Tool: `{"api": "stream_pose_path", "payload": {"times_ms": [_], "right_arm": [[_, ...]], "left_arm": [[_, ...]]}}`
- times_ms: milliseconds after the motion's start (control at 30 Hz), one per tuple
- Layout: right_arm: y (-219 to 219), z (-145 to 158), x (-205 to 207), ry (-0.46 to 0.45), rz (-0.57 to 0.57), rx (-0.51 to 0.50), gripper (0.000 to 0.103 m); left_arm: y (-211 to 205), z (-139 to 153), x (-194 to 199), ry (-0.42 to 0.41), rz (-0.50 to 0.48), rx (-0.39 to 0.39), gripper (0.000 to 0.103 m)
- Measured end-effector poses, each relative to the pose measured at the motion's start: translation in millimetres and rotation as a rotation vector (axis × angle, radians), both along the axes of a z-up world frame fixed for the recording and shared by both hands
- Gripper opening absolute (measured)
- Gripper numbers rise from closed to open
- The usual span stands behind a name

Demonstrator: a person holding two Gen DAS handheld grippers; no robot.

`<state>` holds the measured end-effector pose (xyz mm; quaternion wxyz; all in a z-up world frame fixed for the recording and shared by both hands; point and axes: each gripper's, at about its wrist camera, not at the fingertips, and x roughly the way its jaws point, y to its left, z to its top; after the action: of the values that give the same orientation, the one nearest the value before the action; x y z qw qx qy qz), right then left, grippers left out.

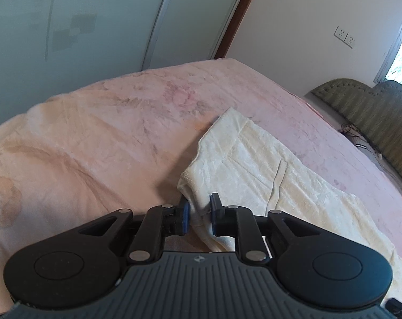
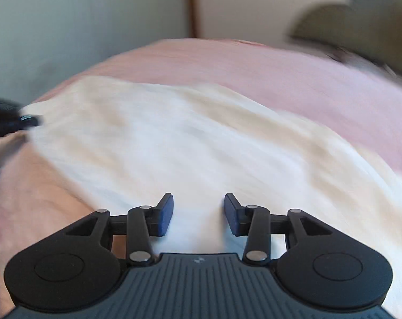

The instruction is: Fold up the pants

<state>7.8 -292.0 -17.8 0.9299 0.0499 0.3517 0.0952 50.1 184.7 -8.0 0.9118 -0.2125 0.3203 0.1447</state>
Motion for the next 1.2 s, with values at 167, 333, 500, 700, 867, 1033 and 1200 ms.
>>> {"api": "stream_pose_path", "payload": {"times_ms": [167, 333, 500, 700, 867, 1033, 1200], "right_arm": [[-89, 1, -20, -0.013, -0.211, 0.121, 0.057], [-130, 10, -12, -0.039, -0.274, 0.219, 0.058], [-125, 17, 46, 0.013, -0.158, 0.026, 0.057], [-159, 8, 88, 0.097, -0.217, 0.007, 0.057], [-158, 18, 70, 0.067, -0.211, -0.087, 0.059], [-191, -1, 67, 0.097, -0.337, -0.1, 0.063], [-203, 15, 25, 0.039, -0.37, -0.123, 0.064]], "left_arm": [[-28, 25, -1, 0.008, -0.004, 0.205, 0.037], [-66, 55, -3, -0.051, -0.012, 0.397, 0.04], [-125, 76, 26, -0.097, -0.259, 0.302, 0.06], [-234, 58, 74, -0.027, -0.624, 0.257, 0.062], [-305, 19, 103, 0.056, -0.777, 0.288, 0.063], [-330, -19, 140, 0.192, -0.735, 0.249, 0.063], [-337, -13, 127, 0.119, -0.744, 0.303, 0.066]]}}
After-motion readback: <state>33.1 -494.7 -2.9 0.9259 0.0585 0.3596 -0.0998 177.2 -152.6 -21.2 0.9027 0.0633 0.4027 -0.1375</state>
